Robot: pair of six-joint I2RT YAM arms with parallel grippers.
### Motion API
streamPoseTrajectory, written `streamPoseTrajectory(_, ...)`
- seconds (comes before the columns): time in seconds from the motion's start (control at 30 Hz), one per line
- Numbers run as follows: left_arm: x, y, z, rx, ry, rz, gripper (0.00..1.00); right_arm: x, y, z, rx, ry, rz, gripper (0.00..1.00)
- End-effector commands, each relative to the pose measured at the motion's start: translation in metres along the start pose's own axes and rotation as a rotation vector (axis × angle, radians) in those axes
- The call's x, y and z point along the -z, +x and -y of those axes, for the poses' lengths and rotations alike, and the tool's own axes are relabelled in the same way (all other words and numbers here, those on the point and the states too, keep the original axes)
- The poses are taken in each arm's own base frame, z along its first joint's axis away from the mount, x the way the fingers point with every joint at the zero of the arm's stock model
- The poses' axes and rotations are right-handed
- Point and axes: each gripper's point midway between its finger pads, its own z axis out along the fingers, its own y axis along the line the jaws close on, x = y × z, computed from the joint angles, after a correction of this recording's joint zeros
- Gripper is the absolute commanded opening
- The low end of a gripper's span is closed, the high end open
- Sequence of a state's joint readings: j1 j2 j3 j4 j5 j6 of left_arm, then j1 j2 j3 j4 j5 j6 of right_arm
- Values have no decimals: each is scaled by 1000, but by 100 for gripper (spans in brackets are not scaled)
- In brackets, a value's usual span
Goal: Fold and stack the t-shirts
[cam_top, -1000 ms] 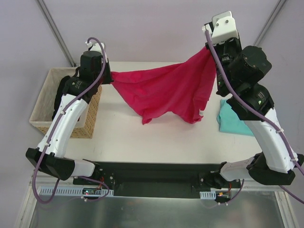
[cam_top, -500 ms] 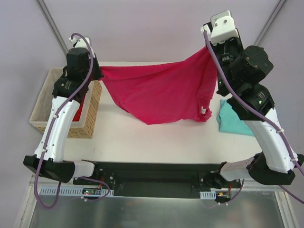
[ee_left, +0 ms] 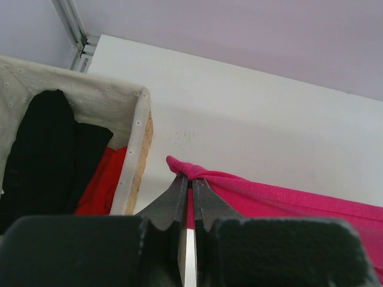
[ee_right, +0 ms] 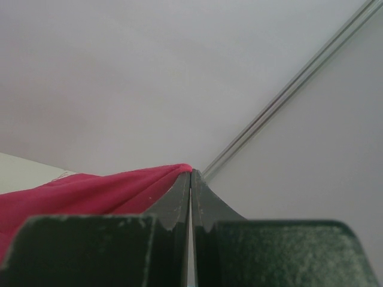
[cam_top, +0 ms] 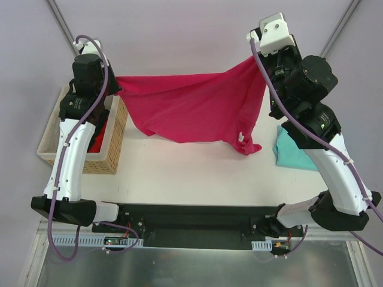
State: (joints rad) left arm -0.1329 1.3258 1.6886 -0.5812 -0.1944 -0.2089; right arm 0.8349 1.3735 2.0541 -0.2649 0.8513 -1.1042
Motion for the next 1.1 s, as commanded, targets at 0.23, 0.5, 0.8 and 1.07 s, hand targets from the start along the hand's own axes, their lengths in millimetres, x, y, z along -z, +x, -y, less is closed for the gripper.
streamPoseTrajectory(0.23,7,-57,12,32,69,123,0,-4,0,19,-45,74,1,1)
streamPoseTrajectory(0.5,-14,-40,24,28,115,35,0,-21,36,-18,-99,-7,-93,1)
streamPoseTrajectory(0.8,-12,-47,21,30,95,57,0,-39,44,-10,-34,58,-126,1)
streamPoseTrajectory(1.07,10,-70,22,27,111,127,0,-24,20,23,-47,120,-58,1)
